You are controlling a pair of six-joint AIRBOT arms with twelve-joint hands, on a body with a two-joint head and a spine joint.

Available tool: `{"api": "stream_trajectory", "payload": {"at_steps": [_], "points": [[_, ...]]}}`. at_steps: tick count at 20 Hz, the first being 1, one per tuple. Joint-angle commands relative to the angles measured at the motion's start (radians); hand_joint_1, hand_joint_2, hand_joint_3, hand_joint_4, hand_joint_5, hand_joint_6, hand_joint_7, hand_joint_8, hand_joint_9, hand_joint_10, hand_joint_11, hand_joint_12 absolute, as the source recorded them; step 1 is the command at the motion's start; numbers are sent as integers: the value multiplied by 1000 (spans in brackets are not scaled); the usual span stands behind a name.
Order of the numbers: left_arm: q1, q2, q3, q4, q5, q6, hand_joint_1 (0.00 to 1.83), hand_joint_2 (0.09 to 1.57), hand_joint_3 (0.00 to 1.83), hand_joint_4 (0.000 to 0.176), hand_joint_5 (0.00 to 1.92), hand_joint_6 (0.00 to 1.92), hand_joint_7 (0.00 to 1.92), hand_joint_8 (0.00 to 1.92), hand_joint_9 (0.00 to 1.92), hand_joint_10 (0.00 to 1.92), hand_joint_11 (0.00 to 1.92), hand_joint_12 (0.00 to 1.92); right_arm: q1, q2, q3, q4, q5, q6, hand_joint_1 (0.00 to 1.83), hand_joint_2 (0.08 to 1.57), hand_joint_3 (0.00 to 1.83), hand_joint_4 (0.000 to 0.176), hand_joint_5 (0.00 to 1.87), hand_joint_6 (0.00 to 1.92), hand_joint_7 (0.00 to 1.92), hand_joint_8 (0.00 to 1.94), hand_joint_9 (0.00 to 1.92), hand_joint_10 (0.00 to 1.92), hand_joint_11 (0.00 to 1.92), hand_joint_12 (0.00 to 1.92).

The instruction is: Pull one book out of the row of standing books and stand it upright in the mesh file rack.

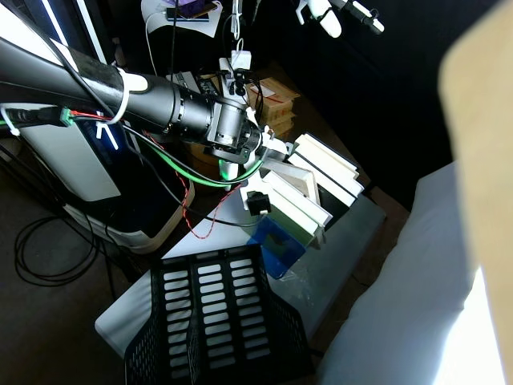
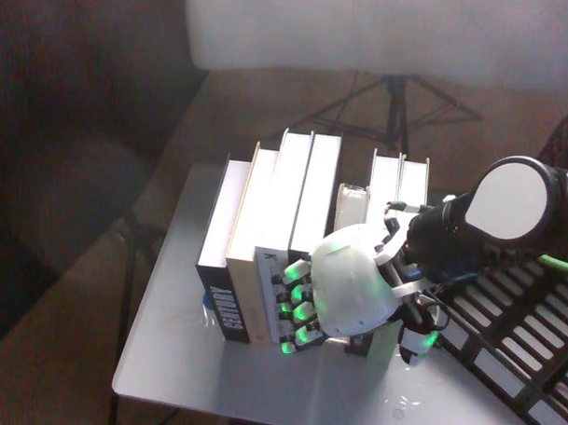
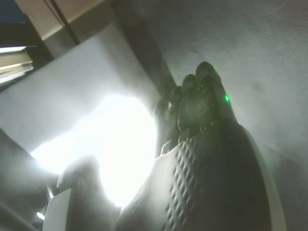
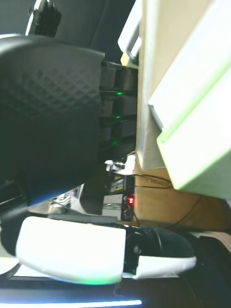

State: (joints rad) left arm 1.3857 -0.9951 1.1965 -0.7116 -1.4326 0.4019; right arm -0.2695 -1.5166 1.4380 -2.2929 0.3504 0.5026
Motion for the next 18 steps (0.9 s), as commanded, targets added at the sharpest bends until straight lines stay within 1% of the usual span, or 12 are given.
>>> {"api": "stream_trajectory", "payload": {"at_steps": [1,4,5,6,8,10,12,13,15,16,17,18], "points": [[-6,-2,4,-20,-127,-5,300,1384,2,41,58,8,0,0,0,0,0,0,-8,13,2,-13,-38,0,1021,834,0,0,324,65,388,39,291,161,0,1054],[-6,-3,4,-20,-126,-5,306,1383,1,37,60,8,0,0,0,0,1,1,-8,12,3,-27,-43,0,976,860,0,0,319,55,383,20,263,175,0,1042],[-6,-3,4,-20,-125,-5,287,1385,2,35,62,8,0,0,0,0,7,6,-8,12,4,-28,-45,0,1060,823,0,0,412,78,474,37,341,226,0,1258],[-6,-3,4,-20,-126,-5,294,1387,2,26,67,9,0,0,0,0,14,11,-8,12,4,-31,-49,0,1068,844,0,0,431,69,491,16,301,321,0,1334],[-6,-3,4,-20,-127,-5,285,1381,0,44,68,9,0,0,0,0,25,25,-8,12,4,-36,-56,0,1089,874,5,0,470,69,517,11,237,536,0,1382],[-6,-3,4,-20,-127,-5,278,1376,0,39,78,0,0,0,0,0,0,304,-15,12,5,-44,-70,1,1103,900,13,0,595,115,643,43,327,718,0,1587],[-6,-3,4,-20,-127,-5,274,1374,0,36,75,0,4,0,0,0,0,253,-23,3,17,-48,-79,1,1074,979,27,0,721,264,844,164,494,969,278,1738],[-6,-3,4,-20,-127,-5,260,1372,0,43,65,3,0,0,0,0,0,151,-24,-1,23,-112,-83,71,1174,1112,13,0,828,1002,947,829,665,1033,387,1796],[-6,-3,5,-20,-129,-7,260,1371,0,39,77,4,8,1,0,0,0,377,-24,-8,39,-147,-83,111,1277,1104,0,0,990,919,1009,1044,1013,1728,959,1911],[-6,-3,5,-20,-128,-7,263,1369,0,38,80,4,10,0,0,0,0,476,-24,-9,46,-147,-83,120,1203,1068,0,0,1097,804,1210,1457,1160,1882,1189,1919],[-6,-3,5,-20,-128,-7,260,1369,0,37,82,3,10,0,0,0,0,575,-24,-9,49,-147,-82,128,1262,1086,0,0,1121,549,1061,1292,1134,1742,1126,1921],[-6,-3,5,-20,-129,-7,239,1372,0,38,79,1,6,1,0,0,0,475,-24,-9,49,-146,-80,131,1273,1093,0,0,1063,632,1046,1210,1023,1616,954,1921]]}}
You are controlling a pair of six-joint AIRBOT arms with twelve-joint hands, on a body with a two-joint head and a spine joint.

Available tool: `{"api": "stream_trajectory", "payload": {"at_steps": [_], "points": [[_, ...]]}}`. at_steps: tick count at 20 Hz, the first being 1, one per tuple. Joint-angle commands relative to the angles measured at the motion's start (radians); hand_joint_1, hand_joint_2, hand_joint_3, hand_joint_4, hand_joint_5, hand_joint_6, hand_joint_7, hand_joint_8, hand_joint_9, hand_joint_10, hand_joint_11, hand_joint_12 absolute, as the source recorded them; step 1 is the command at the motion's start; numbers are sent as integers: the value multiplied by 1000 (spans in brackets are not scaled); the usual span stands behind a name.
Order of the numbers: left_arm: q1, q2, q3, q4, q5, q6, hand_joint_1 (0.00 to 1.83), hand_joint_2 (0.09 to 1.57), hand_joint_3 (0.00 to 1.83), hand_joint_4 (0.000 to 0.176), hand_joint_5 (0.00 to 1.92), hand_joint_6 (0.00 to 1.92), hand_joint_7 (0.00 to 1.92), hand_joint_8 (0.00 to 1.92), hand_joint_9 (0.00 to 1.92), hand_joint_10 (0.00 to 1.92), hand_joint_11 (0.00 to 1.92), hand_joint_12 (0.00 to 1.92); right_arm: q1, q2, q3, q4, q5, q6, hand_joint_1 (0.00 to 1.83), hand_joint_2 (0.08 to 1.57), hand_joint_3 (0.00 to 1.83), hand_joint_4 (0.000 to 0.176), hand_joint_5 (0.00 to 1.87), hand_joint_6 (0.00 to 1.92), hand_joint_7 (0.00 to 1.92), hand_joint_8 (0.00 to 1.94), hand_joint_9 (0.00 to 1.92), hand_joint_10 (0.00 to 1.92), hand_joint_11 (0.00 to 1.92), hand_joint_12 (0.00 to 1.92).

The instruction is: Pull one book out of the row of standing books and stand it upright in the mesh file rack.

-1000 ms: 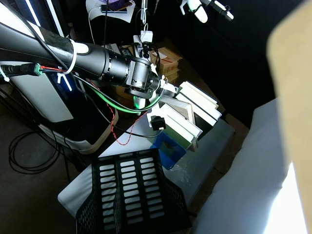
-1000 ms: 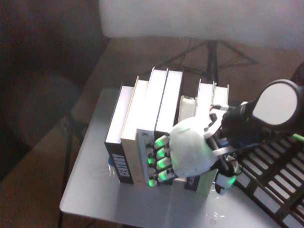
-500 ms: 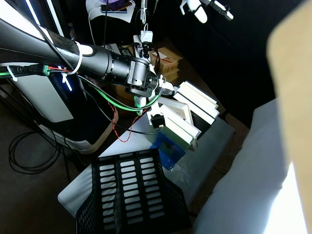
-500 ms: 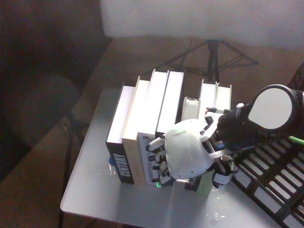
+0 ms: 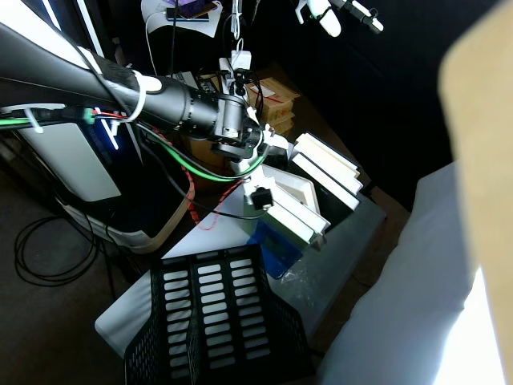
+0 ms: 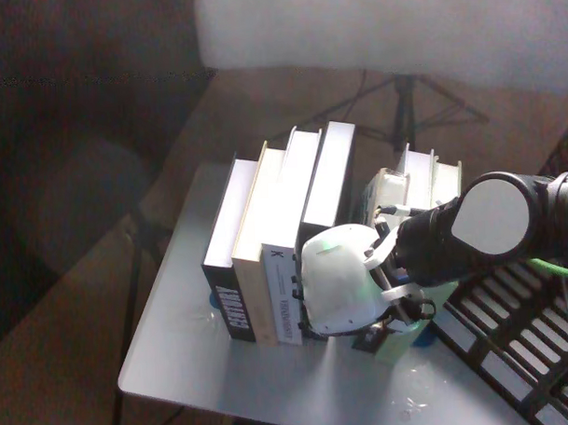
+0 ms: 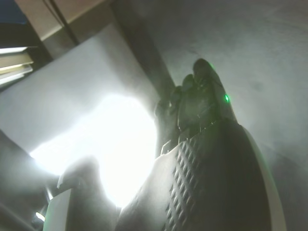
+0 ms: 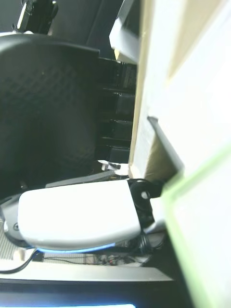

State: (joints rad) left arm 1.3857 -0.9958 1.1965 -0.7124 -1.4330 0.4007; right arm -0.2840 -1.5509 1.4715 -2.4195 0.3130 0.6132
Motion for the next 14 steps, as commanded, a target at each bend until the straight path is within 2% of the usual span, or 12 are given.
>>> {"api": "stream_trajectory", "payload": {"at_steps": [1,2,3,4,5,6,7,9,10,11,13,14], "points": [[-6,-2,4,-19,-128,-6,242,1374,1,39,80,2,8,1,0,0,0,229,-10,26,15,-18,-40,21,1349,1136,5,0,926,837,976,1130,845,1528,808,1921],[-6,-3,4,-19,-128,-5,243,1372,0,39,82,3,8,1,0,0,0,45,-8,25,17,-17,-39,21,1373,1126,0,0,964,721,1010,1071,863,1506,795,1921],[-6,-3,4,-19,-128,-5,234,1371,0,40,79,1,11,1,0,0,0,8,-4,23,18,-17,-39,21,1219,1090,0,0,1042,840,1095,1588,1034,1838,1003,1921],[-6,-3,5,-19,-129,-6,229,1371,0,42,73,0,4,0,0,0,0,1,1,16,24,-17,-39,21,1191,1072,0,0,1080,834,1214,1870,1249,1904,1280,1921],[-6,-3,5,-19,-129,-6,230,1374,1,42,72,0,0,0,0,0,0,0,4,12,28,-17,-38,21,1177,1085,0,0,1044,901,1164,1794,1185,1918,1160,1921],[-6,-4,5,-19,-130,-6,242,1376,2,45,70,0,0,0,0,0,0,0,10,8,32,-17,-35,21,1334,1098,62,0,995,729,1002,1314,888,1615,810,1921],[-6,-4,5,-19,-130,-6,273,1380,3,34,75,2,0,0,0,0,0,0,18,8,33,-17,-32,21,1282,1094,37,0,993,749,1026,1218,938,1564,776,1921],[-6,-4,5,-19,-131,-6,274,1382,2,36,72,1,0,0,0,0,2,2,36,6,37,-16,-24,21,1265,1120,11,0,994,708,978,1315,1076,1760,1011,1921],[-6,-5,5,-19,-131,-6,269,1380,1,37,69,0,0,0,0,0,0,0,40,6,38,-14,-16,21,1204,1081,0,0,1062,810,1091,1626,1130,1889,1177,1921],[-6,-5,5,-19,-131,-6,267,1378,0,37,71,1,0,0,0,0,0,0,45,6,38,-9,-9,21,1250,1123,4,0,996,744,976,1422,1081,1825,1116,1921],[-6,-5,5,-19,-132,-6,280,1376,0,32,76,3,0,0,0,0,27,14,50,6,36,1,-1,21,1191,1070,0,0,1082,824,1157,1885,1246,1917,1355,1921],[-6,-5,5,-19,-134,-7,263,1373,0,37,71,1,0,0,0,0,9,10,54,6,34,4,7,21,1194,1059,0,0,1106,796,1166,1770,1237,1920,1354,1921]]}}
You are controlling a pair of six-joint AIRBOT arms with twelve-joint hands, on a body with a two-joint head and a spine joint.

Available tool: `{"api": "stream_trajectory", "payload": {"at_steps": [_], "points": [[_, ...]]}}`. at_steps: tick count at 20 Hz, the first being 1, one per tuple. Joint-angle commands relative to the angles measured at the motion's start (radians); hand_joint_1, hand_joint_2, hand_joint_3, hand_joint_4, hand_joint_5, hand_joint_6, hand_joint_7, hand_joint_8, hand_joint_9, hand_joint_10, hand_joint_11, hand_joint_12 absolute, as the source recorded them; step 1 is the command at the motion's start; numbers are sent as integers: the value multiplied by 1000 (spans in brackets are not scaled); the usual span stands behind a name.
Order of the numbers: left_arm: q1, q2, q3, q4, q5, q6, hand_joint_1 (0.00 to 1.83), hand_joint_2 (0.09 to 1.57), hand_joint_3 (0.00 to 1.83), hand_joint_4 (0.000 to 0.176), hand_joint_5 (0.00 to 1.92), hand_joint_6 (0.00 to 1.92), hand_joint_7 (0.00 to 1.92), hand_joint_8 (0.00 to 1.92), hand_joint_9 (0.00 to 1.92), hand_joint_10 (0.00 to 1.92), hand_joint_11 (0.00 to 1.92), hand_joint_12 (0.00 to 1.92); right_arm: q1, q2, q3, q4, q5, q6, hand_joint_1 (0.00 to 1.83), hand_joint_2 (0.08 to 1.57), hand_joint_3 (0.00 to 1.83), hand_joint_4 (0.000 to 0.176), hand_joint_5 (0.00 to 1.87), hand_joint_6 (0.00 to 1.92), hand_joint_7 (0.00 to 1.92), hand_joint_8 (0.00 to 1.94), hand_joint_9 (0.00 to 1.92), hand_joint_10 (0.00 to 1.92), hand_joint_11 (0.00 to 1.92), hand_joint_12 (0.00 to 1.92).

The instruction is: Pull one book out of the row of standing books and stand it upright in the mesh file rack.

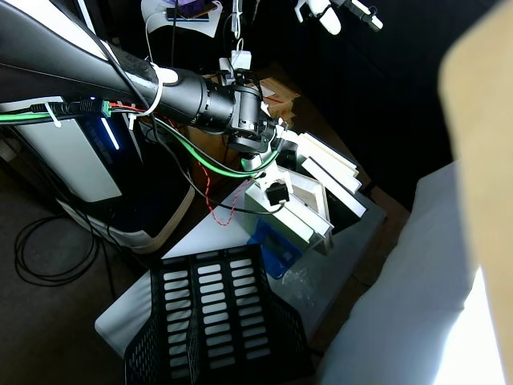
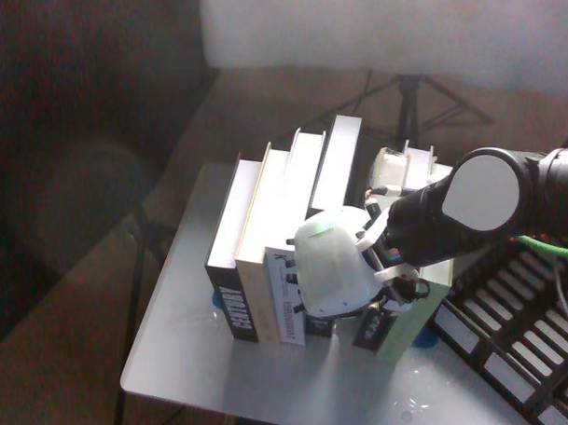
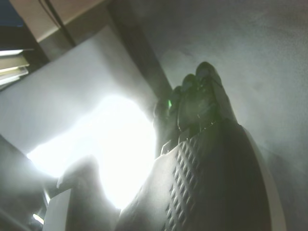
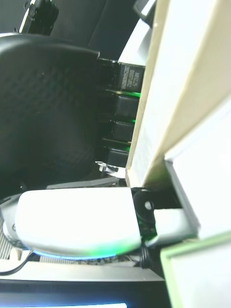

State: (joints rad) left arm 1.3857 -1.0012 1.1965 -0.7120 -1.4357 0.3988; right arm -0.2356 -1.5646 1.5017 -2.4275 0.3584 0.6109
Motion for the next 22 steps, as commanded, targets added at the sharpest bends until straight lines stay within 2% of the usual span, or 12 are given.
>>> {"api": "stream_trajectory", "payload": {"at_steps": [1,2,3,6,7,8,11,12,15,17,19,22], "points": [[-6,0,5,-20,-133,-5,258,1374,0,35,68,0,0,0,0,0,7,10,10,20,-1,16,-34,23,1186,1068,0,0,1079,843,1157,1706,1205,1921,1340,1921],[-6,0,5,-20,-133,-6,254,1377,1,36,66,0,0,0,0,0,4,11,15,20,-3,20,-30,23,1180,1080,3,0,1048,894,1162,1858,1252,1921,1406,1921],[-6,0,5,-20,-135,-6,242,1379,1,38,67,0,0,0,0,0,14,20,26,20,-10,24,-22,23,1227,1128,40,0,907,1100,943,1389,1172,1921,1321,1921],[-7,0,4,-20,-139,-8,242,1375,0,57,67,2,0,0,0,0,0,548,48,21,-28,24,-14,23,1258,1131,14,0,980,760,940,1373,1070,1793,1147,1921],[-7,-1,4,-20,-140,-8,249,1372,0,63,68,1,0,0,0,0,0,449,54,29,-34,26,-14,23,1250,1150,13,0,951,787,902,1438,1052,1846,1143,1921],[-7,-1,4,-19,-140,-9,268,1371,0,61,75,4,4,1,0,0,0,427,61,40,-41,34,-9,23,1239,1159,14,0,885,1077,882,1309,1077,1906,1197,1921],[-7,-1,3,-19,-143,-11,253,1370,0,58,86,2,13,0,0,0,0,231,82,71,-66,45,2,23,1240,1179,6,0,902,875,852,1506,1033,1808,1100,1921],[-8,-1,3,-18,-143,-11,250,1378,0,44,71,12,2,0,0,0,0,45,88,81,-75,52,4,23,1236,1193,7,0,872,906,829,1550,1028,1856,1085,1921],[-12,-2,4,-14,-143,-11,270,1396,5,20,71,12,11,4,0,0,2,1,106,109,-96,77,14,23,1225,1218,4,0,773,1058,840,1532,955,1710,914,1916],[-14,-3,4,-12,-142,-10,246,1400,5,37,56,4,0,0,0,0,8,6,114,123,-105,106,15,23,1344,1220,0,0,706,1128,810,1356,756,1598,718,1810],[-16,-3,5,-11,-141,-10,299,1400,0,11,79,2,4,1,0,0,0,658,124,142,-116,140,17,6,1364,1171,0,0,786,1085,901,1149,834,1467,724,1686],[-25,-4,8,-5,-140,-9,249,1377,0,28,67,4,6,0,0,0,0,1020,157,188,-153,179,21,-20,1357,1187,2,0,728,1198,888,1148,811,1501,719,1742]]}}
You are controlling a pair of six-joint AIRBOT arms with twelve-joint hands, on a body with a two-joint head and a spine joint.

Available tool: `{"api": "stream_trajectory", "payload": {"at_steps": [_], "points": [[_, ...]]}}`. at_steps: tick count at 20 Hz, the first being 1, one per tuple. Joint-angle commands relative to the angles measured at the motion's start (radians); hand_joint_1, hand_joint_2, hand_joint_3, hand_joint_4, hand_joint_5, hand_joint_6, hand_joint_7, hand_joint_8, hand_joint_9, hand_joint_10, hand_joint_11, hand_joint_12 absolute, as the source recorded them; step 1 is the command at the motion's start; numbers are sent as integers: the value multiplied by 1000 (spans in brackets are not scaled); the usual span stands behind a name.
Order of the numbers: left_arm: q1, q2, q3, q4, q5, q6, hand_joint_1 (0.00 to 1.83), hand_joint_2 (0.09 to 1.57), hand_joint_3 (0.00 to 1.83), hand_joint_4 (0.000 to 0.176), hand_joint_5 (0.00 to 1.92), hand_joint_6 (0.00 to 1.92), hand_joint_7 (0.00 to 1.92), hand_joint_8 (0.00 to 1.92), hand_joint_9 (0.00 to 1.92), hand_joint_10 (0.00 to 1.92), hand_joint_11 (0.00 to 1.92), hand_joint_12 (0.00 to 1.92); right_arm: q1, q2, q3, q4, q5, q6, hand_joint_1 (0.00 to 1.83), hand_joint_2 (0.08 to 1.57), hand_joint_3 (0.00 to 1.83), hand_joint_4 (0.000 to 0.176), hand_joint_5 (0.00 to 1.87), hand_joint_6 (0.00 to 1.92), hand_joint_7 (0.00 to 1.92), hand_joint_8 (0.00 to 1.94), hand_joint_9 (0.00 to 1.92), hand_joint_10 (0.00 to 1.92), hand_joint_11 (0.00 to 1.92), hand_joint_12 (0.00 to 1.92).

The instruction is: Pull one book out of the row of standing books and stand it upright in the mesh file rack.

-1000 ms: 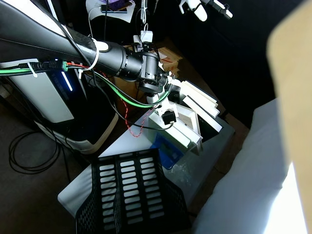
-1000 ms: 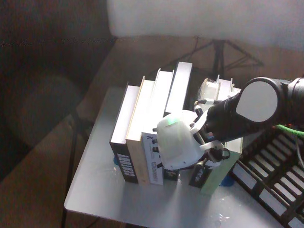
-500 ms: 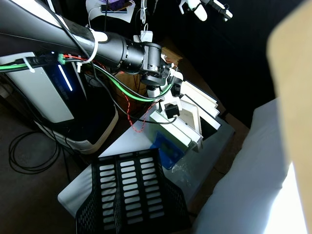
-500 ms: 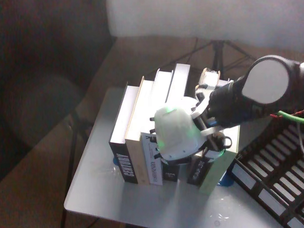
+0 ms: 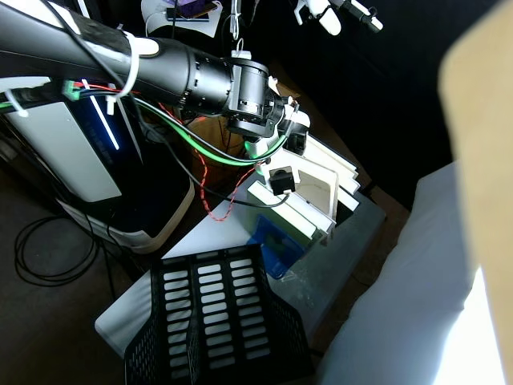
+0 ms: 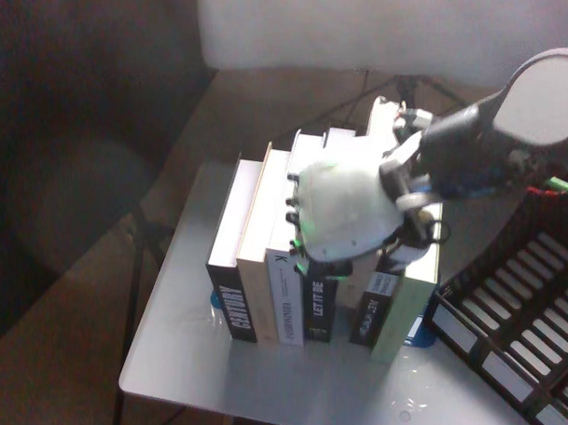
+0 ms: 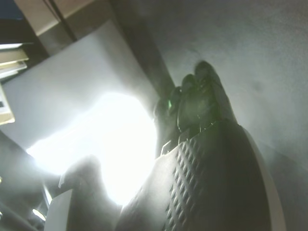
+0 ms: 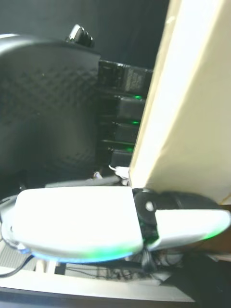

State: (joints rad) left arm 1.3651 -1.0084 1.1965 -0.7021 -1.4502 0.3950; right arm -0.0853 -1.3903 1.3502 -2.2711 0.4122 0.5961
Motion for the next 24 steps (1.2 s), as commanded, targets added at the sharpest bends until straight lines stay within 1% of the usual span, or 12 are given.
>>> {"api": "stream_trajectory", "payload": {"at_steps": [1,4,8,10,11,12,13,15,17,20,21,24], "points": [[-7,3,9,-13,-124,-5,224,1380,0,29,55,3,1,0,0,0,0,1024,13,21,-7,29,-29,-8,1355,1194,2,0,715,1201,895,1158,777,1536,673,1764],[-13,-2,12,-9,-119,-3,209,1380,0,45,58,2,2,0,0,0,0,630,43,58,-34,45,-20,-20,1350,1206,1,0,713,1233,854,1223,751,1549,570,1784],[-17,-2,11,-7,-120,-3,260,1389,0,35,73,2,0,0,0,0,0,36,79,105,-58,90,1,-20,1191,1232,8,0,741,1314,789,1360,622,1452,369,1915],[-17,-2,11,-7,-119,-3,251,1385,0,47,65,0,0,0,0,0,0,0,100,123,-63,104,1,-20,1160,1245,4,0,726,1299,779,1449,657,1473,460,1921],[-18,-2,11,-7,-119,-2,267,1387,0,42,69,2,0,0,0,0,0,0,106,129,-63,112,1,-20,1183,1273,6,0,690,1216,737,1655,758,1812,713,1921],[-20,-2,11,-6,-118,-1,258,1391,1,48,50,0,0,0,0,0,0,0,115,136,-63,124,-1,-20,1177,1297,7,0,651,1234,702,1744,839,1899,850,1921],[-22,-3,11,-5,-117,-1,260,1394,3,48,47,0,0,0,0,0,0,0,125,143,-64,128,-3,-20,1297,1278,4,0,689,1175,695,1588,668,1828,582,1921],[-26,-3,12,-1,-115,1,277,1391,1,34,45,0,0,0,0,0,0,0,148,157,-65,145,-5,-21,1143,1278,3,0,728,1437,661,1459,484,1381,154,1921],[-34,-5,13,3,-112,3,268,1394,2,41,40,0,0,0,0,0,0,0,176,176,-74,153,-7,-28,1292,1310,3,0,695,1489,610,1500,457,1732,156,1921],[-53,-12,19,18,-99,5,211,1391,1,43,29,0,0,0,0,0,0,0,221,207,-93,155,-16,-35,1141,1298,0,0,755,1428,576,1564,384,1543,113,1921],[-58,-13,19,23,-96,7,207,1389,0,35,35,3,0,0,0,0,0,0,238,219,-99,155,-16,-35,1265,1313,3,0,700,1478,603,1547,426,1726,132,1921],[-61,-16,20,25,-92,8,212,1397,3,33,33,2,0,0,0,0,0,0,273,247,-108,154,-28,-35,1325,1265,0,0,708,1344,722,1419,611,1696,402,1921]]}}
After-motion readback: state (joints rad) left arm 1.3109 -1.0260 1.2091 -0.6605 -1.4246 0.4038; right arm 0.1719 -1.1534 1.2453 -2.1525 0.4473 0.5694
